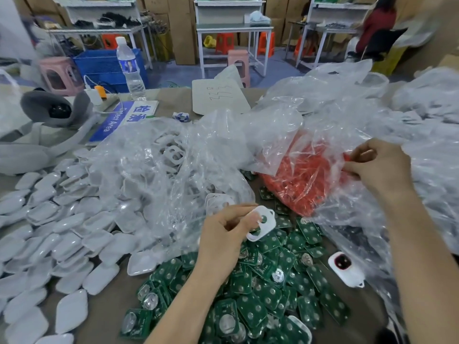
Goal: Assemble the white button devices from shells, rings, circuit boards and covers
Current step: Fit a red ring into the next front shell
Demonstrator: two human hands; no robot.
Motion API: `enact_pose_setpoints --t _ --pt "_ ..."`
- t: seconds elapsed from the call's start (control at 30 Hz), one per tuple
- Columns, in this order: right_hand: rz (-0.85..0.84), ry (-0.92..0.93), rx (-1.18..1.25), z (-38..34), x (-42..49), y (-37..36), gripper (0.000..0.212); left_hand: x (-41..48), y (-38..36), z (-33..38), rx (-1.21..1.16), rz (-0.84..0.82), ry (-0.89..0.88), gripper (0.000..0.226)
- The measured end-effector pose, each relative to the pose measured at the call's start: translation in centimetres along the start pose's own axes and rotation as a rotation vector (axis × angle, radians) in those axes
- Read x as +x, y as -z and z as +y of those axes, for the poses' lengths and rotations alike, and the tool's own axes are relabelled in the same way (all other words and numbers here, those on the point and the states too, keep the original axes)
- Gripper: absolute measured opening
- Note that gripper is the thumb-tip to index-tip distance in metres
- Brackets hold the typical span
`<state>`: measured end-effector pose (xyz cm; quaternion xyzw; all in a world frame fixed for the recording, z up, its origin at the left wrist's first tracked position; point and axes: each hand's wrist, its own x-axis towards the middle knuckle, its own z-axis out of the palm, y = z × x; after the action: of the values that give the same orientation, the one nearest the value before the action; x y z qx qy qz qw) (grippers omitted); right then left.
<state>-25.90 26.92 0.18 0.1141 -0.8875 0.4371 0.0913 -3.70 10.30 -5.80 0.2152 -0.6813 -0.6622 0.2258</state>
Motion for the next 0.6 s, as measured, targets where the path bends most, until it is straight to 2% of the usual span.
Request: enact_pose_setpoints --t 0.1,0.2,0.3,0.47,0.6 --pt "0.0 -0.039 0.071 0.43 0.1 0.22 0.028 -0.03 -0.07 -0.1 -0.006 0.005 0.011 0.019" --pt "-0.018 -0.082 0.096 0.74 0.41 0.38 0.022 -0.19 -0.26 0.01 -0.189 -0.053 0.075 0.012" --pt "-0.048 -0.112 0.164 0.69 0.3 0.53 0.018 -0.31 -0.27 -0.02 -0.177 -0.076 0.051 0.013" --pt "0.095 -0.1 0.175 1.08 0.7 0.66 0.022 -0.21 -0.17 -0.25 -0.225 -0.067 0.085 0.028" --pt "0.205 -0.057 0.162 0.72 0.23 0.67 0.016 -0.18 0.3 -0.48 -0.063 -0.096 0.044 0.049"
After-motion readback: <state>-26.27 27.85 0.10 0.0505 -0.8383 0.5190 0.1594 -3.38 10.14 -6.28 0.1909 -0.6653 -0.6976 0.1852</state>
